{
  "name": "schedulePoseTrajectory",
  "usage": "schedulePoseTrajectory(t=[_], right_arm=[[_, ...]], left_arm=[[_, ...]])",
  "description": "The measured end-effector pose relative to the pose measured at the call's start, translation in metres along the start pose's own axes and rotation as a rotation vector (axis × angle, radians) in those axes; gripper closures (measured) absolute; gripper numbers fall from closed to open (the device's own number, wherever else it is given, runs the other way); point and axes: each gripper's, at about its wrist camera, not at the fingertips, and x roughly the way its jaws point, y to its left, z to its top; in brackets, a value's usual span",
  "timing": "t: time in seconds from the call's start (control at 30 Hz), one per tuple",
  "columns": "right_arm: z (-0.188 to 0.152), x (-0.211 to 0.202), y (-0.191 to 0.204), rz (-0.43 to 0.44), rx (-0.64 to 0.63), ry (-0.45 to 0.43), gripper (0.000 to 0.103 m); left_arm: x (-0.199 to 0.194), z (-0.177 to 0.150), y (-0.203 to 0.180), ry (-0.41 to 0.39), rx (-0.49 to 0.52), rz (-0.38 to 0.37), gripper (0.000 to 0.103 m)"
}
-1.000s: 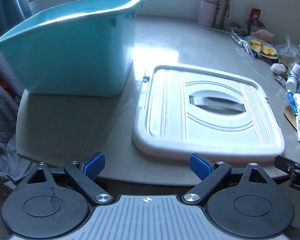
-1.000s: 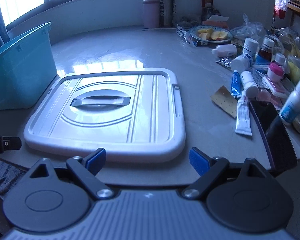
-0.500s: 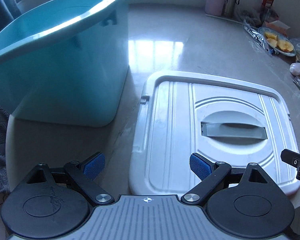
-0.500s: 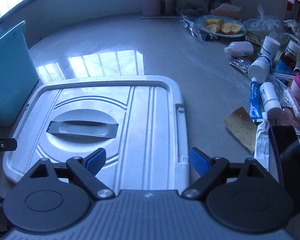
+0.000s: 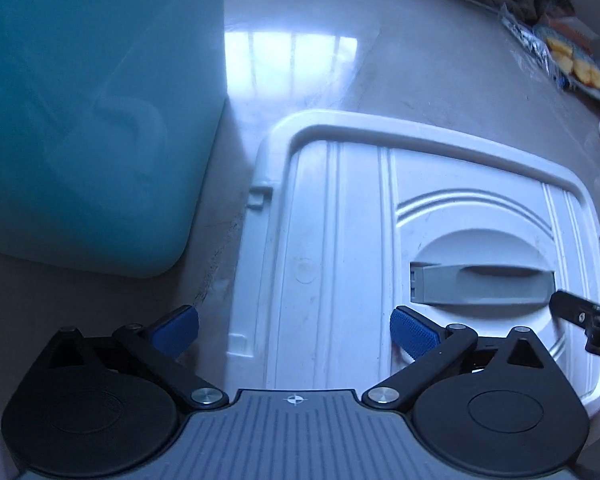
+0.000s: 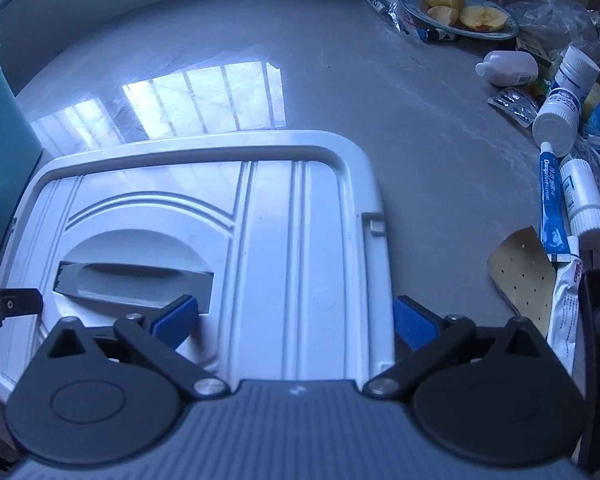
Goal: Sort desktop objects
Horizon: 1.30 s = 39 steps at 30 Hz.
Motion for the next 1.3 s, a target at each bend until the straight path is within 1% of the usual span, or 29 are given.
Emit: schedulePoseTrajectory(t=[0.1,0.27,0.4,0.57,0.73,0.87,1.03,1.17,1.27,1.3], right_arm=[[0.002,-0.001,0.000,0.006,0.003,0.016,0.000],[-0.004,-0.005,0.001,0.009,-0.001,0.021,0.000],[-0.013,-0.008,0.003,0.010,-0.003,0.025,0.000],[-0.042,-0.022,0.007,0.019,-0.011,0.022,0.000],[-0.073,-0.037,0.013,0.018,-0.002,0.018,0.000],[-0.091,-0.045,0.017,0.017,0.002,0.014,0.000],[-0.098,-0.050,0.022,0.017,0.000,0.012,0.000],[-0.094,-0.048,0.021,0.020,0.008,0.018,0.000],[-0.089,-0.050,0.016,0.024,0.042,0.045,0.000],[-0.088,-0.051,0.012,0.040,0.075,0.068,0.000]], left_arm=[[0.005,-0.001,0.006,0.000,-0.028,-0.030,0.000],[0.002,-0.014,-0.001,-0.039,0.013,-0.001,0.000],[-0.005,-0.029,0.001,-0.037,-0.007,0.004,0.000],[-0.021,-0.061,0.007,-0.036,-0.015,-0.001,0.000],[-0.035,-0.097,0.009,-0.044,0.003,0.012,0.000],[-0.042,-0.114,0.014,-0.042,0.001,0.013,0.000],[-0.046,-0.124,0.015,-0.054,0.018,0.028,0.000],[-0.046,-0.123,0.017,-0.047,0.021,0.021,0.000],[-0.045,-0.121,0.014,-0.043,0.039,0.025,0.000],[-0.045,-0.120,0.014,-0.042,0.042,0.029,0.000]])
